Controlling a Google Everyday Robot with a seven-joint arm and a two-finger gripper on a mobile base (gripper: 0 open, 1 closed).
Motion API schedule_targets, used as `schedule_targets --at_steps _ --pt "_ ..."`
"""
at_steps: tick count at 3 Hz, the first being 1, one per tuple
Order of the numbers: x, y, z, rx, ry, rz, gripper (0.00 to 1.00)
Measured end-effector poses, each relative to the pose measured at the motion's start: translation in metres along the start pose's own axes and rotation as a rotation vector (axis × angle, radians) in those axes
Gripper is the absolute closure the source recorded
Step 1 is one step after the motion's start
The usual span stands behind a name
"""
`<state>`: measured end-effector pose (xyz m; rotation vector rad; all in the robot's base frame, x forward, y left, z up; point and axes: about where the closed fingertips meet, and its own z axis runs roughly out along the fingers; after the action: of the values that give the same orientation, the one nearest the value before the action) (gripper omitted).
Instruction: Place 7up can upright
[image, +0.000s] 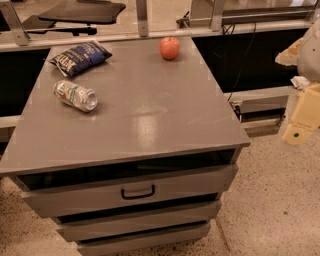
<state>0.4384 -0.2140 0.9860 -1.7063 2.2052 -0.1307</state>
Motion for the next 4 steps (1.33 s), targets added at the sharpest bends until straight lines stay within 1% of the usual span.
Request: schedule_targets --at_steps 1,2,3,4 --pt "-0.001 0.0 0.0 0.003 -0.002 -0.002 0.0" --pt "-0.044 -0.019 0.027 -0.003 -0.057 -0.02 0.0" --pt "-0.115 -0.049 0.068 -0.007 -0.128 -0.037 0.0" --pt "-0.196 -0.075 0.104 -0.017 -0.206 -0.042 0.0"
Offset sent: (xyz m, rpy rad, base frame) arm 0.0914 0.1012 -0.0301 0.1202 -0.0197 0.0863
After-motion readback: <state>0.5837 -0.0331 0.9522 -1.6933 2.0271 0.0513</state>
